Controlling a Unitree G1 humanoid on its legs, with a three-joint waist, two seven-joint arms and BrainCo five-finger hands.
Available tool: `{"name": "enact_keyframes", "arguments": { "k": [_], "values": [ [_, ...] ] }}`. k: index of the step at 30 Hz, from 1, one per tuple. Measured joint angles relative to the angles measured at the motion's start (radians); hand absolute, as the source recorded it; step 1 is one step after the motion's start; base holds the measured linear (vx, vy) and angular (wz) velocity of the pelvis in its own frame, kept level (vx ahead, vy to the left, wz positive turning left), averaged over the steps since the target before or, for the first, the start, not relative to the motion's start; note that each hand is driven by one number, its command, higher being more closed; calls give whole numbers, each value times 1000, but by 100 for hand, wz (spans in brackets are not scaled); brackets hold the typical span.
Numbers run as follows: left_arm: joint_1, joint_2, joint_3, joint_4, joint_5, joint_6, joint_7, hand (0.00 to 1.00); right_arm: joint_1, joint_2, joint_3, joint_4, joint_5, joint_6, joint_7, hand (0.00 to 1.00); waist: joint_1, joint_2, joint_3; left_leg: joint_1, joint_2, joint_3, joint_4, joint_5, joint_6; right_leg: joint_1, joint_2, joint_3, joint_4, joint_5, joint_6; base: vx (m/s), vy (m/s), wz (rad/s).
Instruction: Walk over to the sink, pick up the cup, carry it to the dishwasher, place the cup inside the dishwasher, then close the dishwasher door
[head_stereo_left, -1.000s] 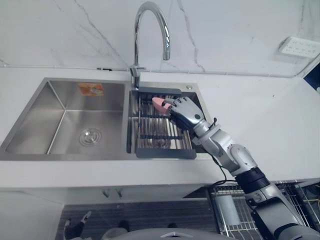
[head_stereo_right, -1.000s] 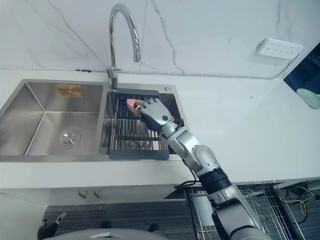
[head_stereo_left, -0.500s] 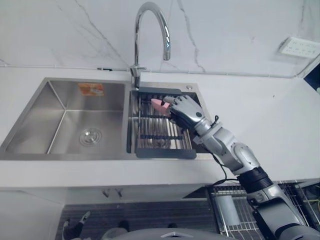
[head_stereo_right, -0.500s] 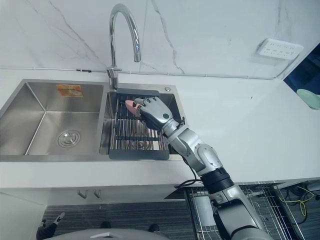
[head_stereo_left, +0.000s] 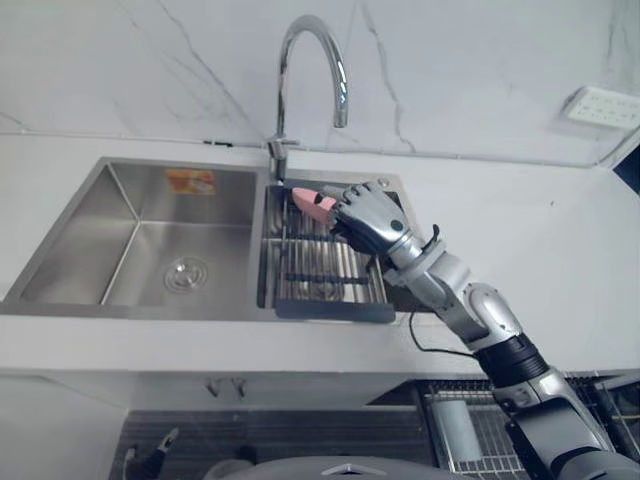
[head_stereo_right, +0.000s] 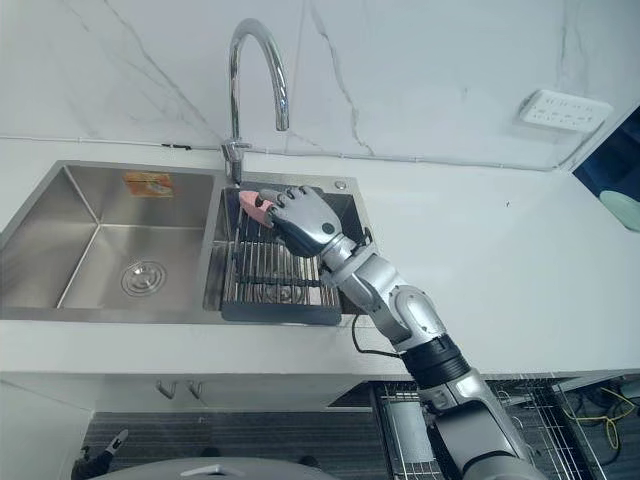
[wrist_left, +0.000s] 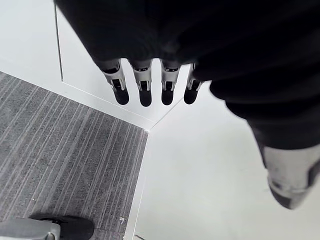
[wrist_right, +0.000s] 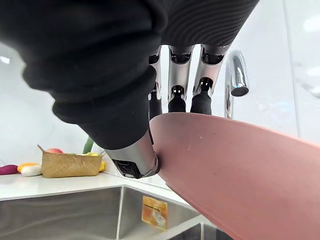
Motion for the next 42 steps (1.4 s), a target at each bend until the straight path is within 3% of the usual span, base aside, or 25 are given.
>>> {"name": "enact_keyframes", "arguments": {
  "k": [2, 5, 7, 8, 12, 13, 14, 15, 18, 21, 23, 24, 27, 32, 36, 42],
  "values": [
    [5, 0, 0, 0, 32, -4, 0, 0, 11, 0, -27, -31, 0, 0, 0, 100, -7, 0, 0, 0, 1, 0, 0, -2, 0, 1, 0, 3, 5, -3, -3, -18, 2, 2],
    [35, -1, -9, -1, 82, -27, 0, 0, 67, -3, -67, -64, 0, -4, -4, 100, -9, 1, -3, 34, 3, 35, 24, -21, -4, -6, 3, 130, 26, -12, 3, 30, 41, -35],
    [38, -5, -12, -1, 79, -30, -1, 0, 90, -21, -68, -65, 0, -21, -22, 100, -10, 6, -2, -33, 12, 59, 201, -116, -3, -29, 7, 205, 46, -12, 3, -46, 55, -95],
    [37, -11, -21, -2, 60, -29, -3, 0, 104, -50, -70, -69, -14, -32, -47, 100, -8, 29, -1, -73, 25, 47, 312, -181, -1, -65, 22, 277, 63, -3, 2, -85, 28, -114],
    [27, -4, -50, -10, 33, -11, -23, 0, 114, -71, -101, -70, -51, -31, -112, 100, -14, 48, 12, -103, 6, 54, 397, -257, 5, -158, 30, 411, 97, 9, -5, -128, 99, -125],
    [28, 0, -48, -13, 33, -6, -23, 0, 114, -72, -108, -70, -51, -28, -117, 100, -14, 36, 19, -102, 1, 66, 401, -259, 9, -171, 25, 409, 100, -6, -17, -172, 157, -137],
    [29, 4, -45, -12, 30, 4, -23, 0, 114, -73, -118, -71, -51, -19, -119, 100, -16, 64, 19, -83, 21, 99, 373, -235, 40, -162, 22, 339, 85, -59, -97, -183, 115, -119],
    [30, 2, -41, -15, 18, 5, -20, 0, 111, -76, -122, -72, -51, -19, -127, 100, -17, 85, 26, -69, 45, 151, 337, -215, 54, -168, 8, 234, 118, -91, -127, -178, 112, -133],
    [36, 5, 14, -23, -37, 10, -16, 0, 78, -76, -114, -60, -55, -54, -160, 100, 9, 95, 31, -32, 101, 285, 278, -188, 44, -184, -74, -29, 402, -132, -153, -120, 122, -131],
    [37, 21, 31, -21, -79, 42, 0, 0, -4, -73, -98, -4, -56, -85, -160, 100, 34, 89, 27, -15, 151, 375, 247, -167, 17, -79, -107, -124, 451, -173, -135, -62, -9, -120],
    [36, 35, 30, -20, -97, 56, 0, 0, -56, -73, -97, 38, -56, -85, -157, 100, 41, 70, 17, -44, 159, 406, 229, -134, -1, -29, -106, -113, 356, -130, -97, -31, -146, -68],
    [21, 50, 31, -22, -97, 64, 0, 0, -74, -73, -96, 58, -57, -77, -154, 100, 44, 38, 7, -62, 156, 414, 227, -113, -12, 7, -104, -102, 257, -40, -62, -68, -255, -25],
    [8, 15, 30, -22, -81, 72, -8, 0, -78, -93, -96, 60, -55, -54, -133, 100, 55, 44, 10, -68, 167, 353, 219, -83, -44, 70, -35, -89, 73, -23, -25, -63, -273, -38],
    [15, -26, 18, -22, -50, 72, -29, 0, -32, -169, -143, 56, -45, -31, -106, 100, 43, 47, 7, -39, 171, 327, 113, -10, -89, 77, 4, -87, 23, -41, 18, -95, -159, -8],
    [33, -26, -5, -21, -15, 66, -41, 0, 26, -173, -190, 55, -33, -29, -90, 100, 38, 40, 11, -6, 135, 309, -1, 58, -88, 76, -8, -89, 25, -89, 38, -113, -23, 8],
    [67, -23, -50, -22, 13, 50, -42, 0, 123, -165, -197, 68, -34, -29, -76, 100, 32, 44, 22, -10, 120, 272, -1, 77, -77, 66, -25, -106, 67, -104, 39, -71, 41, 13]
  ]
}}
